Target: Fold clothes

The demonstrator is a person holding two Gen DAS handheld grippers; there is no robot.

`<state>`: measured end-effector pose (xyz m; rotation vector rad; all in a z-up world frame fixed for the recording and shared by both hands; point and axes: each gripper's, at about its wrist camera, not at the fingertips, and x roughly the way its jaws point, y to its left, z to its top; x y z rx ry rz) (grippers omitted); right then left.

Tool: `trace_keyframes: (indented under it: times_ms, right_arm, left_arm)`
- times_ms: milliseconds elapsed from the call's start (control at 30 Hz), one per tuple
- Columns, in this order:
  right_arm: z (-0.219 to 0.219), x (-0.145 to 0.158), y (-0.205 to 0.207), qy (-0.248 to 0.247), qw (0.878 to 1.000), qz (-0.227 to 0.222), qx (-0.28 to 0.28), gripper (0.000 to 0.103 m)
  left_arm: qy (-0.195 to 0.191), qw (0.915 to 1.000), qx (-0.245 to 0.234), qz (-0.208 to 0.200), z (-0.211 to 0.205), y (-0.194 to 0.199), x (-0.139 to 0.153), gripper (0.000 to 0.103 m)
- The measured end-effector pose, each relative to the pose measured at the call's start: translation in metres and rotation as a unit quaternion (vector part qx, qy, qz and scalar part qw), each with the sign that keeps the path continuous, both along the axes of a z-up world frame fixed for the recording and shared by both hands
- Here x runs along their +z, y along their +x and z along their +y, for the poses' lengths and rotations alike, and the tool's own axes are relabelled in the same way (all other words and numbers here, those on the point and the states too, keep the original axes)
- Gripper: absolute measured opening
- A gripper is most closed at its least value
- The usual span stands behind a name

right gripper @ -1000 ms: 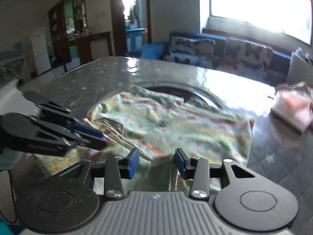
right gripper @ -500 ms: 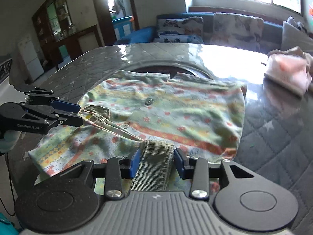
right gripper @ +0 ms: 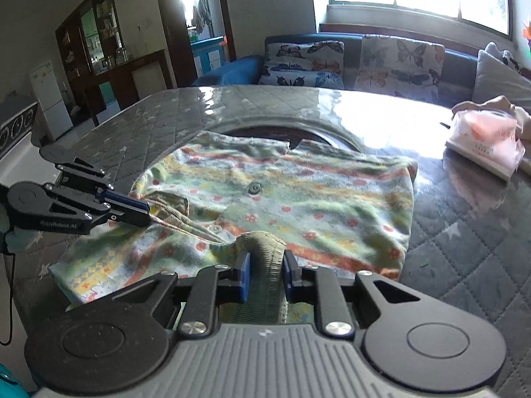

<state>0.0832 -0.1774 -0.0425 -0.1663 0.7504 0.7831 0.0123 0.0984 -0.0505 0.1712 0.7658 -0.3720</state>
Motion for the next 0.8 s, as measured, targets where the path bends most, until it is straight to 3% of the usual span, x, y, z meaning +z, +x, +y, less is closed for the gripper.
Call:
trace_keyframes:
  times_ms: [133, 200, 333, 533, 733, 800]
  right_arm:
    - [0.0, 0.005, -0.002, 0.012, 1.0, -0.014, -0.004, 0.02]
    - [0.002, 0.0, 0.002, 0.001, 1.0, -0.008, -0.012, 0.031]
    - [0.002, -0.008, 0.006, -0.011, 1.0, 0.001, -0.021, 0.032]
    - [-0.001, 0.006, 0.0, -0.004, 0.999, -0.038, -0.012, 0.032]
    - [0.016, -0.001, -0.005, -0.014, 0.999, -0.015, 0.043, 0.032]
    - [0.02, -0.004, -0.01, -0.024, 0.998, -0.01, 0.063, 0.032]
  left_arm:
    - [0.008, 0.9997, 0.015, -0.019, 0.001, -0.007, 0.006, 0.003]
    - [0.01, 0.9994, 0.024, -0.02, 0.003, -0.007, 0.005, 0.003]
    - [0.014, 0.9993, 0.033, -0.011, 0.002, -0.004, -0.001, 0.004]
    - [-0.014, 0.9981, 0.056, -0.023, 0.004, -0.007, 0.016, 0.008]
    - [-0.043, 0.9989, 0.014, -0.007, -0.021, -0.02, 0.015, 0.008]
    - [-0.028, 0.9995, 0.011, 0.006, -0.028, -0.023, 0.003, 0.008]
